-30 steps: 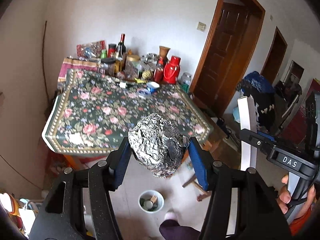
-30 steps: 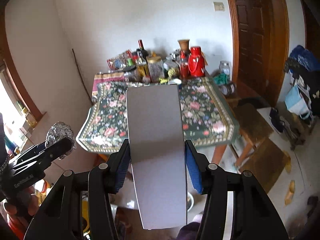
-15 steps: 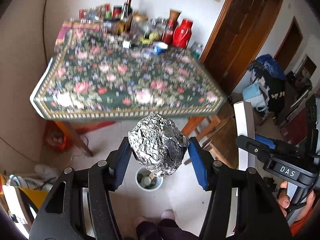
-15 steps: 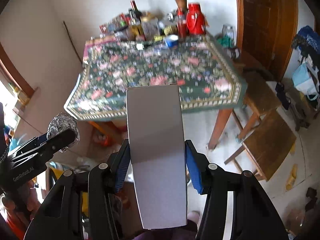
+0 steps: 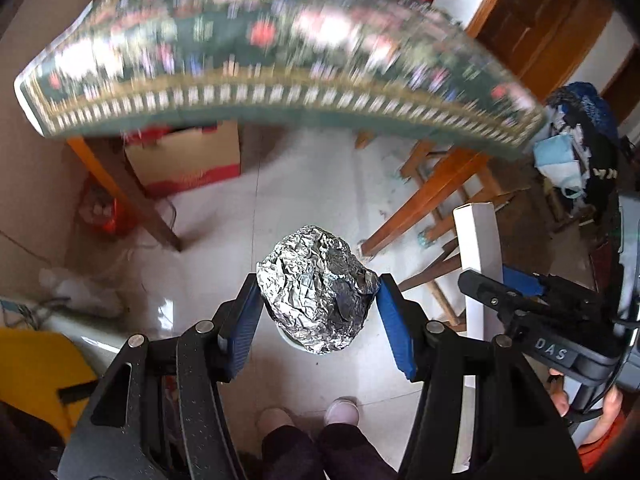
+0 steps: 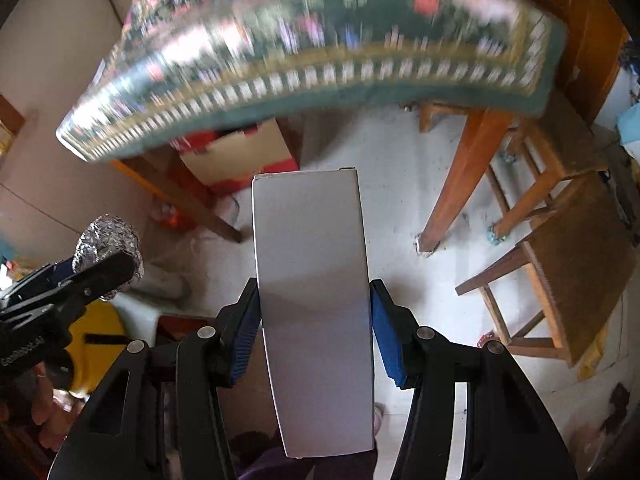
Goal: Collect trash
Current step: 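Carry the foil ball and white box down toward the white bucket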
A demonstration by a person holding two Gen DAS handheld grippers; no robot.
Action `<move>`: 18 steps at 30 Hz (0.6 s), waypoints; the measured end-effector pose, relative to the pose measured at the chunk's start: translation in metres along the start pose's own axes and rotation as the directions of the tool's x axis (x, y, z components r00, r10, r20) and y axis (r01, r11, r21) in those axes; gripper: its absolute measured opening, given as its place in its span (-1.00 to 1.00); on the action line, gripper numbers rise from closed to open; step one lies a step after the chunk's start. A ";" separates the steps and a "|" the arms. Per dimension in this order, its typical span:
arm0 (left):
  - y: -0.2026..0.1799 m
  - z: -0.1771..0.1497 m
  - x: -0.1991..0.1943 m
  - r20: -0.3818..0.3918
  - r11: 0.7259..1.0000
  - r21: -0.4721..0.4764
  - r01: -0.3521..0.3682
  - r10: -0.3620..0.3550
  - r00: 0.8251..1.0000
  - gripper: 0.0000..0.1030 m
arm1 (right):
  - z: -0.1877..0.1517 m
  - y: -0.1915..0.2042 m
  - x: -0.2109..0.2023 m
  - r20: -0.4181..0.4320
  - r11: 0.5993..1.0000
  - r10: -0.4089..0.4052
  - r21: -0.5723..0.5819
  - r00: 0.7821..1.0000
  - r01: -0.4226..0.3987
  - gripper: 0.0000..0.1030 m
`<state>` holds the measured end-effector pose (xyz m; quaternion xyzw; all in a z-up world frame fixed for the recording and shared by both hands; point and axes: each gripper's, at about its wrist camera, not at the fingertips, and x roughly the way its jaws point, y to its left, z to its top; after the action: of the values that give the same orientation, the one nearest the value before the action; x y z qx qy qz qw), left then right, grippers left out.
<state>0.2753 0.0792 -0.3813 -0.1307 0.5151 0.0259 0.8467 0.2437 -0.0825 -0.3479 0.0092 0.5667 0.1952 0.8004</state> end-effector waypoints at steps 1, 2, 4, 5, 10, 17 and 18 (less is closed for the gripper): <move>0.004 -0.005 0.014 -0.008 1.000 -0.008 -0.007 0.007 1.000 0.10 | -0.004 -0.002 0.016 -0.010 1.000 0.003 -0.008 1.000 -0.003 -0.05; 0.007 -0.010 0.025 -0.016 1.000 -0.016 -0.011 0.011 1.000 0.10 | -0.006 -0.004 0.027 -0.017 1.000 0.005 -0.014 1.000 -0.006 -0.05; 0.017 -0.021 0.053 -0.037 0.999 -0.041 -0.017 0.016 0.999 0.10 | -0.013 -0.006 0.055 -0.030 1.000 0.013 -0.024 0.999 -0.014 -0.05; 0.021 -0.025 0.062 -0.044 0.999 -0.052 -0.018 0.016 0.999 0.10 | -0.015 -0.007 0.067 -0.034 0.999 0.019 -0.029 0.999 -0.020 -0.05; 0.040 -0.047 0.115 -0.078 0.996 -0.076 -0.048 0.042 0.996 0.10 | -0.027 -0.007 0.123 -0.058 0.997 0.051 -0.059 0.997 -0.055 -0.03; 0.047 -0.064 0.171 -0.127 0.995 -0.076 -0.057 0.047 0.991 0.10 | -0.040 -0.019 0.184 -0.171 0.998 0.047 -0.025 0.984 -0.052 0.06; 0.046 -0.066 0.177 -0.135 0.996 -0.078 -0.053 0.043 0.990 0.10 | -0.042 -0.022 0.187 -0.179 0.999 0.045 -0.021 0.983 -0.050 0.06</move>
<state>0.2923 0.0913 -0.5745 -0.1539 0.5719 0.0584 0.8037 0.2646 -0.0512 -0.5369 -0.0048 0.6332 0.2215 0.7416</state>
